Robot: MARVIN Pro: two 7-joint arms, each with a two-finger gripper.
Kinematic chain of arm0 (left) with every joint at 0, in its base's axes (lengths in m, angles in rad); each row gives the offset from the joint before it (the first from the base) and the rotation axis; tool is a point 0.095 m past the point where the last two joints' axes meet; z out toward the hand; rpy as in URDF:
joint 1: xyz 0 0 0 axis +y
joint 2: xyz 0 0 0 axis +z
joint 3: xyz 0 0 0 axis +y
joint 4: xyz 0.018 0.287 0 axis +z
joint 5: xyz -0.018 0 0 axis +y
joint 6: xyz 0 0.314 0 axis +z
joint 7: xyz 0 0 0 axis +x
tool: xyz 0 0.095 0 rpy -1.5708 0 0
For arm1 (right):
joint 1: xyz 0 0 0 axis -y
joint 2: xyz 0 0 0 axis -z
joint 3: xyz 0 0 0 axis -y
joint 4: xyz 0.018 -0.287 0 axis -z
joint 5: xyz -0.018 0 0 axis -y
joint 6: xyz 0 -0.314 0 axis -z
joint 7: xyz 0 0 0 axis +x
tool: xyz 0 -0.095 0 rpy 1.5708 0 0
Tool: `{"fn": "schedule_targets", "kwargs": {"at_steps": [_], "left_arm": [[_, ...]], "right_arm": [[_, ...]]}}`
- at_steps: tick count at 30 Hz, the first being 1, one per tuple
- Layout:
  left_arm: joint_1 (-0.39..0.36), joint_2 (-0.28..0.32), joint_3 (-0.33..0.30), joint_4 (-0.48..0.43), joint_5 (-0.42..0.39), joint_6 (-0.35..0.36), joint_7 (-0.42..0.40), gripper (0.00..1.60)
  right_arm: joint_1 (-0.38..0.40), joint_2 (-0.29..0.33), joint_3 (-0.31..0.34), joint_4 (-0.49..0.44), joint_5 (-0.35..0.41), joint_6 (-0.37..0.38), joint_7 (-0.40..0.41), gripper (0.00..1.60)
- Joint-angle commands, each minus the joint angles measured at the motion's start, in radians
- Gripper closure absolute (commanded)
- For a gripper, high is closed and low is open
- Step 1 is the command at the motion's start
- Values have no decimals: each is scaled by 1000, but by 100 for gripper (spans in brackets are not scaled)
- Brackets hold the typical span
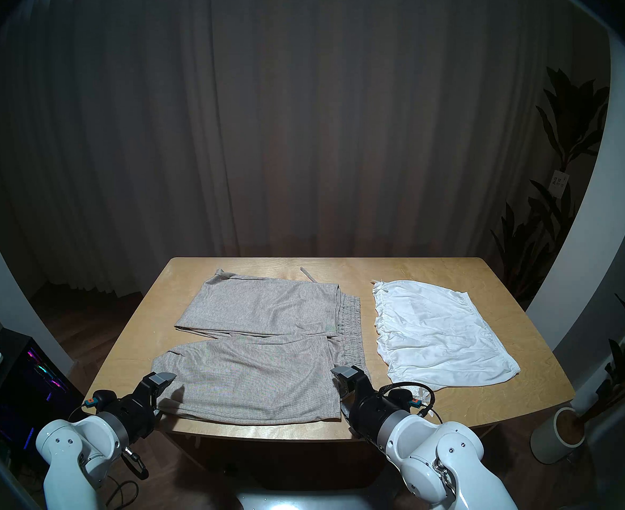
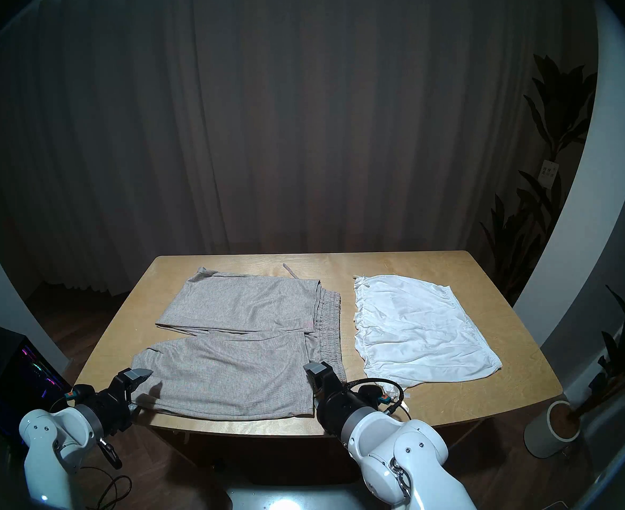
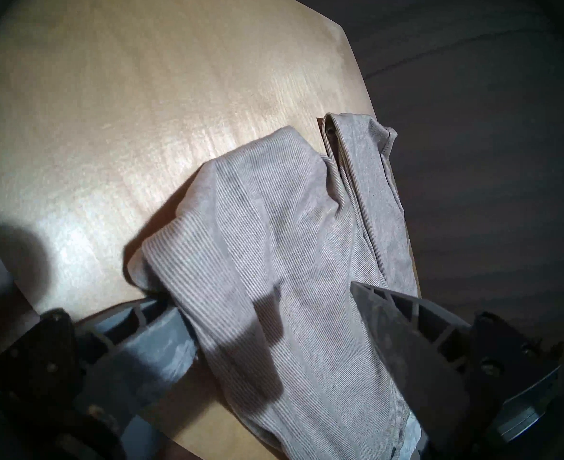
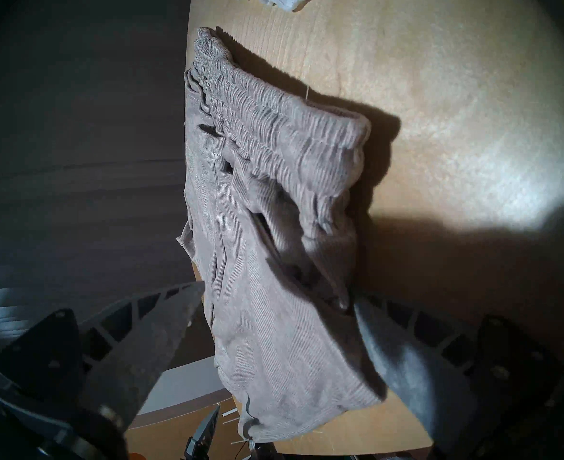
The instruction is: Fold pants twice and stack them
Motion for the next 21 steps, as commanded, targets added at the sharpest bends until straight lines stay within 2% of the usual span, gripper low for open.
{"fn": "schedule_targets", "kwargs": {"at_steps": [1, 9, 11, 12, 13, 14, 16, 18, 21], "left_arm": [[18, 11, 1, 52, 10, 10, -21, 0], [12, 26, 3, 66, 17, 9, -46, 0], [17, 29, 1, 70, 21, 9, -59, 0], [19, 29, 0, 72, 22, 9, -63, 0], [20, 31, 1, 72, 23, 10, -65, 0], [20, 32, 1, 73, 24, 10, -68, 0], [12, 33, 9, 74, 26, 10, -65, 0], [5, 35, 16, 81, 30, 8, -68, 0], [3, 38, 19, 90, 32, 7, -78, 0]], "right_arm": [[44, 1, -16, 33, 15, -42, -37, 0], [76, 9, -40, 64, 19, -76, -51, 0], [75, 10, -41, 64, 22, -79, -56, 13], [73, 11, -41, 65, 20, -78, -59, 28], [70, 12, -40, 67, 17, -78, -55, 36], [69, 12, -40, 69, 19, -79, -55, 59], [67, 13, -40, 72, 20, -79, -55, 67], [67, 15, -41, 73, 22, -81, -54, 67], [69, 16, -42, 77, 21, -83, -51, 80]]}}
